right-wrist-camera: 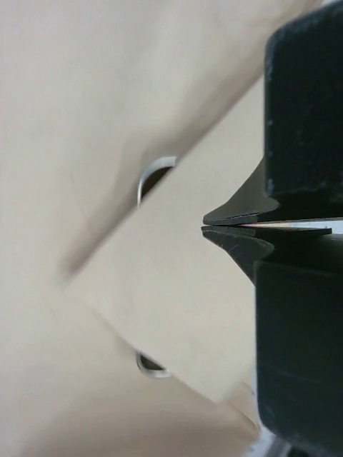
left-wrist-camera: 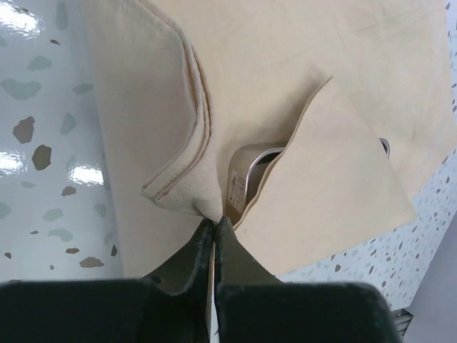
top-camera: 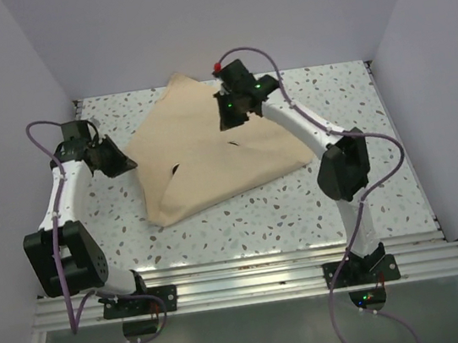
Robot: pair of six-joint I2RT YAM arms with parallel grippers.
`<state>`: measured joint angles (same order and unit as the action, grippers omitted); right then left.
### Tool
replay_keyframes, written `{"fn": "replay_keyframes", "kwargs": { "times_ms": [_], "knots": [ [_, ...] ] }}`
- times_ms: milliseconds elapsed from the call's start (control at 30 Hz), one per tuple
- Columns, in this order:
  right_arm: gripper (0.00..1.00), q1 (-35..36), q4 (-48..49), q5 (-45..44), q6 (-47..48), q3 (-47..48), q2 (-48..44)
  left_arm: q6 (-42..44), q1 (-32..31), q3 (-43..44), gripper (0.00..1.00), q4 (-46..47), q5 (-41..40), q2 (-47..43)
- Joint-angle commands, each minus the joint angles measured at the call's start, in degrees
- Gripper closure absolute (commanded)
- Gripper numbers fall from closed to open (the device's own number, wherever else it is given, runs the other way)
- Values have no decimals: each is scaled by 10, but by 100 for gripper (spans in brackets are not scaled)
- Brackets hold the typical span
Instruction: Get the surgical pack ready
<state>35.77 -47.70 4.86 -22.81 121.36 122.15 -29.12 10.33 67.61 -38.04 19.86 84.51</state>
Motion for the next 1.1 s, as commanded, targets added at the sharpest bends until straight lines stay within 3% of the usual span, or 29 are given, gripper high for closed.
{"fn": "replay_keyframes", "kwargs": {
  "times_ms": [0,133,267,433,567,800,1067],
  "knots": [
    [100,-56,-12,-48,9,-69,-41,-30,-22,23,100,28,13,-14],
    [100,-124,-3,-47,20,-104,-33,-30,-40,55,100,3,9,-6],
    [100,-123,-3,20,36,-111,-31,-27,-43,72,100,-16,-11,4],
    [100,-28,9,-2,59,-101,-66,-30,-43,52,100,-20,-20,14],
    [100,26,44,62,9,-86,-58,-21,-43,46,100,-22,-39,14],
    [100,173,41,55,-1,21,36,-2,-43,42,100,-48,-83,8],
    [100,222,49,7,-3,55,104,2,-42,34,100,-48,-102,-1]
  ]
}}
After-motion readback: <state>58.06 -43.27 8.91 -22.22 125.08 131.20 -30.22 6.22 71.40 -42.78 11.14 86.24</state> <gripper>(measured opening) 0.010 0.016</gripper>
